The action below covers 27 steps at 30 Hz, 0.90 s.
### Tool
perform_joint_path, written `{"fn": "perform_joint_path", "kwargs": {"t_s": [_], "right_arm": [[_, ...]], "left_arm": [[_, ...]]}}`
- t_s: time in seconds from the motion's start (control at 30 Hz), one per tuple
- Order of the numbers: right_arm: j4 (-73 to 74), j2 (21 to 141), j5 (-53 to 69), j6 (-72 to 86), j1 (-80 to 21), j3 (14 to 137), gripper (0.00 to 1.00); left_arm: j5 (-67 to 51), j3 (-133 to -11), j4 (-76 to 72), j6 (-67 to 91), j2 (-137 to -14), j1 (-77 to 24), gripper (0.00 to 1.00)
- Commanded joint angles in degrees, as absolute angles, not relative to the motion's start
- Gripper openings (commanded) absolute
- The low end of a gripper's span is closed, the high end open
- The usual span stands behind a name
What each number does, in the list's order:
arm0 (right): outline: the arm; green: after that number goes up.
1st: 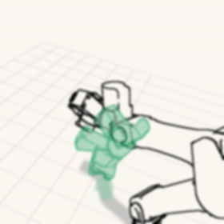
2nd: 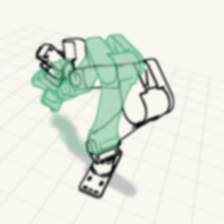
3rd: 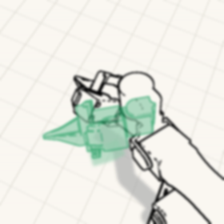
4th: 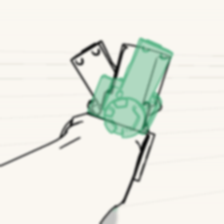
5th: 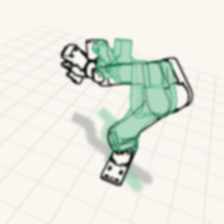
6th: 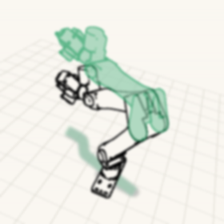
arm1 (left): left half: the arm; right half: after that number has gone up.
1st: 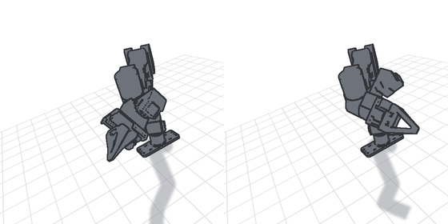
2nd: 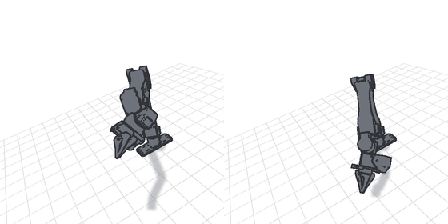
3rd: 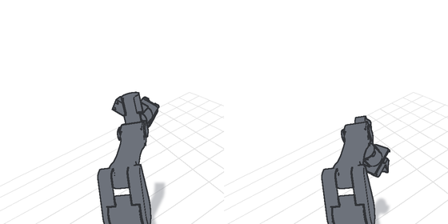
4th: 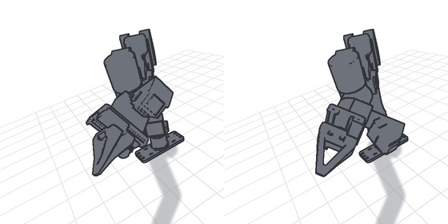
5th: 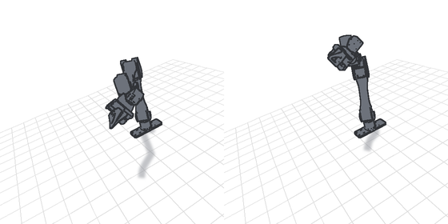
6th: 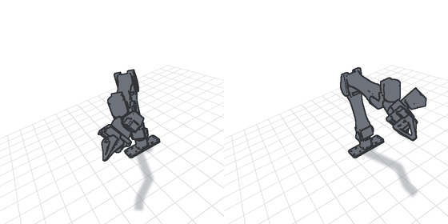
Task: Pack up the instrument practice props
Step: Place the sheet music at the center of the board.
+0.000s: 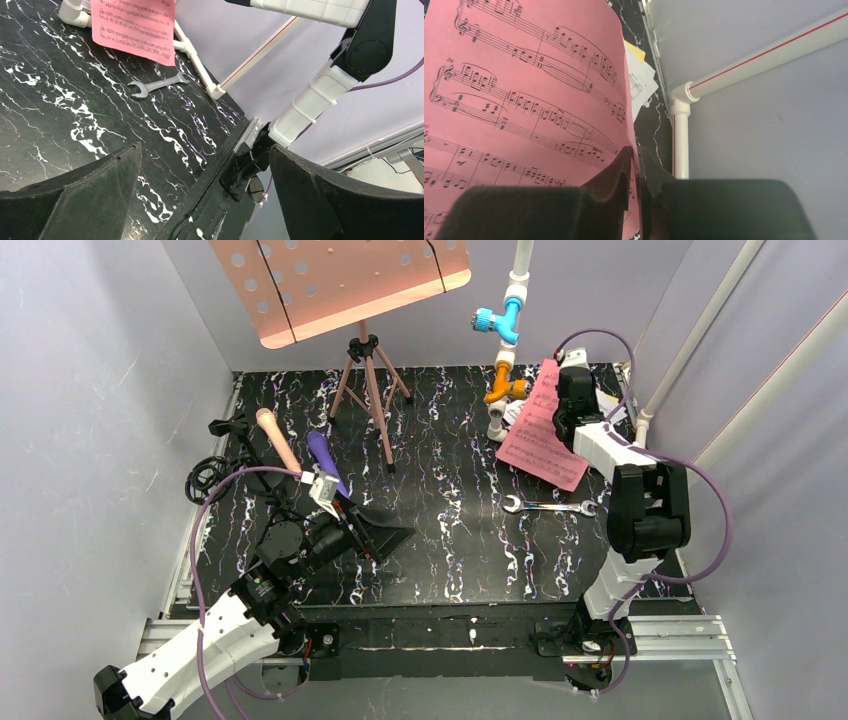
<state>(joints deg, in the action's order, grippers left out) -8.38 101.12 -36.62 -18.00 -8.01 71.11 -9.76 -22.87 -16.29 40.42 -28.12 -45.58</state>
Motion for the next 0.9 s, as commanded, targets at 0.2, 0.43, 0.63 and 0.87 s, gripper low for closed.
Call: {"fn": "perform_joint_path", "kwargs": {"t_s": [0.2, 0.43, 0.63, 0.87], "right_arm": [[-9.74, 102.20, -37.26, -17.59, -8.00, 72.89, 0.63], [-1.66, 95.05, -25.33, -13.20, -8.00, 70.44, 0.82], [13.43, 85.47, 5.61, -19.18, -7.92, 66.22, 0.89], [14.76, 72.51, 28.29, -25.65, -6.32, 54.53, 0.99]], "left_arm": [[-8.72, -25.55, -13.44, 37.68, -28.44, -45.39, 0.98], [-8.61, -26.82, -12.08, 36.53, -29.41, -45.44, 0.98], [-6.56, -29.77, -6.38, 33.07, -30.00, -45.36, 0.98], [-1.85, -39.36, 9.28, 24.21, -33.30, -45.43, 0.98]]}}
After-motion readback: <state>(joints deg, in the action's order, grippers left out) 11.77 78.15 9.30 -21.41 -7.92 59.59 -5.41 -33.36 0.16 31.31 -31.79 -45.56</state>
